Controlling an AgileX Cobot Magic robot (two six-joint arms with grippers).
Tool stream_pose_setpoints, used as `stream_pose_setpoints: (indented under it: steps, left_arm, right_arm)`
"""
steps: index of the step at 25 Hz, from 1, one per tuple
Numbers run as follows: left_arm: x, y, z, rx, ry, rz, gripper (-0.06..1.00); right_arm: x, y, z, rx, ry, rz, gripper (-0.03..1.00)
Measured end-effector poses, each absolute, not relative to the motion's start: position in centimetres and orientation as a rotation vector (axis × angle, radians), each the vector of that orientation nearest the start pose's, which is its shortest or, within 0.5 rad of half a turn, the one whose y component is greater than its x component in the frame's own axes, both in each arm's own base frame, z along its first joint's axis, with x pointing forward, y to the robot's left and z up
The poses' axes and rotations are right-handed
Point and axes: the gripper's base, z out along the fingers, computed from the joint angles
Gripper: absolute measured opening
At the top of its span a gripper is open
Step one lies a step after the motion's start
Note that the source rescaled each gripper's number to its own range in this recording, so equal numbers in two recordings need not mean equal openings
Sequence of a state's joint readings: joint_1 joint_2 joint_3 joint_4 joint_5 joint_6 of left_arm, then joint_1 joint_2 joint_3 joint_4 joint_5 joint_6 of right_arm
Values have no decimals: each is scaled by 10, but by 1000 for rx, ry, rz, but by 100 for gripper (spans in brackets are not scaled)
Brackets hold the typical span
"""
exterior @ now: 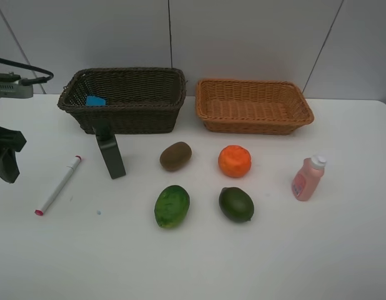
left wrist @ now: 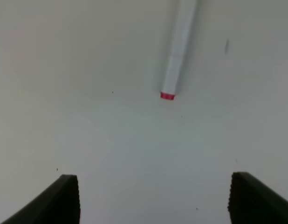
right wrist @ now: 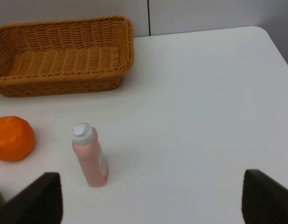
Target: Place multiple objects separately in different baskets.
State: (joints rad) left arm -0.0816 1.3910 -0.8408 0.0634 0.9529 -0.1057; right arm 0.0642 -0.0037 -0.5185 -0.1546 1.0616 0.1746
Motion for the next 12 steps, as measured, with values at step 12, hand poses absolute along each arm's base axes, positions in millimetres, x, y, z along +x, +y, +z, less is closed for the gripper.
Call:
stream_pose_setpoints:
  steps: [12]
  left_arm:
    - [283, -18, 139, 46, 3089, 60, 85]
  right_arm:
    - [-7, -13, 283, 120, 2010, -32, 94]
